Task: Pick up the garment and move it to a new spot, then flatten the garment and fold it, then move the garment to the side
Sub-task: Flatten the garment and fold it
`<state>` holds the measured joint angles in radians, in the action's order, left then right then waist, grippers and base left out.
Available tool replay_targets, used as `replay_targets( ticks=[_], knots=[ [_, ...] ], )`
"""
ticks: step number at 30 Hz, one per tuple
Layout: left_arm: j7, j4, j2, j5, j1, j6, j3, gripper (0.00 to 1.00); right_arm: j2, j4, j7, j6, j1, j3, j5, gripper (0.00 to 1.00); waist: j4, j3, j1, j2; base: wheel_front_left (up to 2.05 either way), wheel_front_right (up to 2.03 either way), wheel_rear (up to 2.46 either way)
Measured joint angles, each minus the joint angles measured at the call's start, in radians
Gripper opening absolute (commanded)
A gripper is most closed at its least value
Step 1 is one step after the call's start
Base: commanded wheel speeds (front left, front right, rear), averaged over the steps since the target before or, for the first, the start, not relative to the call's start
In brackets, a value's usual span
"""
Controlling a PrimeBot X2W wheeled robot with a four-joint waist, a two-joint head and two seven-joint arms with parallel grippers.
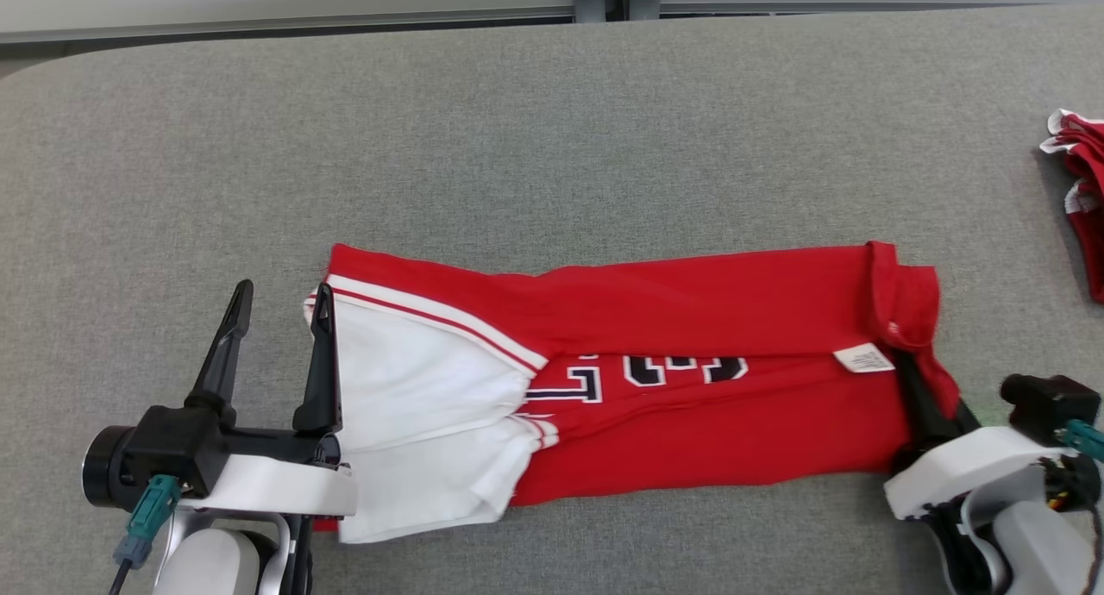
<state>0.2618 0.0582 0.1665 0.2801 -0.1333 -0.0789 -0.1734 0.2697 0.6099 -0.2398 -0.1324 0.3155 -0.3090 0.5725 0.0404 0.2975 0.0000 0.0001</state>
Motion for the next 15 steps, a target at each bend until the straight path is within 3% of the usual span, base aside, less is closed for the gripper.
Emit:
replay_targets(
  ticks=[9, 15],
  knots=[
    [0.000, -0.001, -0.017, -0.014, 0.002, 0.015, 0.026, 1.00, 0.097, -0.023, -0.017, 0.000, -0.049, 0.072, 0.012, 0.00, -0.020, -0.013, 0.0001, 0.0000, 0.00, 0.00, 0.00],
    [0.000, 0.008, -0.023, -0.024, 0.010, 0.022, 0.041, 1.00, 0.110, -0.112, -0.019, 0.001, -0.061, 0.086, -0.011, 0.00, -0.034, -0.037, 0.0000, 0.0000, 0.00, 0.00, 0.00]
  ],
)
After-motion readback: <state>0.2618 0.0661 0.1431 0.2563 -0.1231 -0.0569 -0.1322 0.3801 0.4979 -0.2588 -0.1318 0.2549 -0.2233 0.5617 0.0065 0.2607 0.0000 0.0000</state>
